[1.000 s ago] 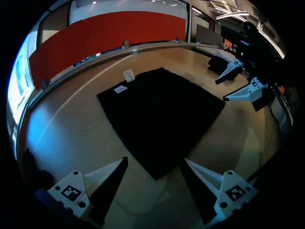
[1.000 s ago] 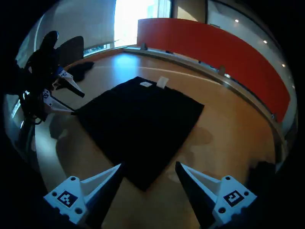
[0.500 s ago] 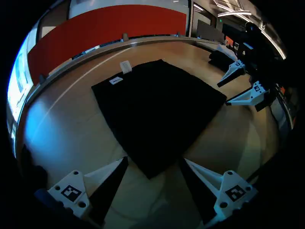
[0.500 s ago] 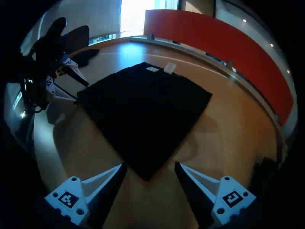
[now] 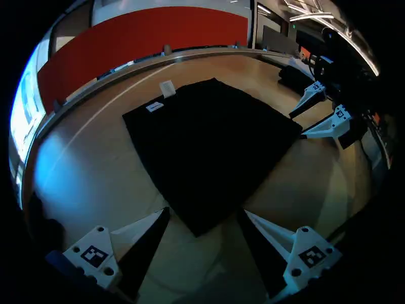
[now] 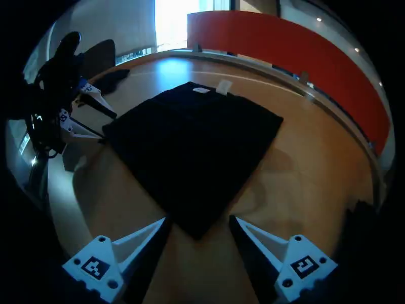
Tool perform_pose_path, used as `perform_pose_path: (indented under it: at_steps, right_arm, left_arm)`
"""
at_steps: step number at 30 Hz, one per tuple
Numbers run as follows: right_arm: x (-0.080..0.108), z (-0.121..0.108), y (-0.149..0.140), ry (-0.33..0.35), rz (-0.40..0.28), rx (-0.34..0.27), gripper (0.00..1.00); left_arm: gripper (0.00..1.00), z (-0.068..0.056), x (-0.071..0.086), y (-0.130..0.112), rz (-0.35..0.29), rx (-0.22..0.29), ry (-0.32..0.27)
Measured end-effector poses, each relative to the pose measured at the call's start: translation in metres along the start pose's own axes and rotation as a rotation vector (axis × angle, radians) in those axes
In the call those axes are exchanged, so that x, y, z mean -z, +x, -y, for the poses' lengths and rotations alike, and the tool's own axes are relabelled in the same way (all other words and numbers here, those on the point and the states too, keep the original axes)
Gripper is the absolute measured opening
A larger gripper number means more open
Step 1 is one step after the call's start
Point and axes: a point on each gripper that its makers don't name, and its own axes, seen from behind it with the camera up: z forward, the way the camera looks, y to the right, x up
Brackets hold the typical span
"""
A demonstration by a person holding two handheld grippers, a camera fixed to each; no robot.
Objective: Fold towel
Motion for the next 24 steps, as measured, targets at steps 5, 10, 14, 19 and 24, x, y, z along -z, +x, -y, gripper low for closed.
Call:
perform_pose_path:
  at_steps: [5,10,14,19,24]
  right_arm:
    - [-0.0001,0.0013,0.0002,0.005,-0.001,0.003,0.82]
    - [0.0001,0.0038,0.0001,0.012,0.003,0.008,0.72]
    - [-0.0004,0.0053,0.0004,0.013,0.006,0.009,0.66]
    - [-0.0006,0.0061,0.0003,0.012,0.007,0.003,0.56]
    - [-0.0009,0.0047,0.0007,0.008,0.014,-0.006,0.49]
  left_arm:
    - [0.97,-0.0003,0.0002,-0.0007,0.005,0.008,0.003]
    - [0.93,-0.0017,0.0011,-0.0019,0.017,0.015,0.012]
    - [0.87,-0.0025,0.0023,-0.0023,0.02,0.028,0.021]
    - [0.82,-0.0029,0.0038,-0.0028,0.023,0.036,0.027]
    - [0.78,-0.0035,0.0041,-0.0031,0.026,0.043,0.031]
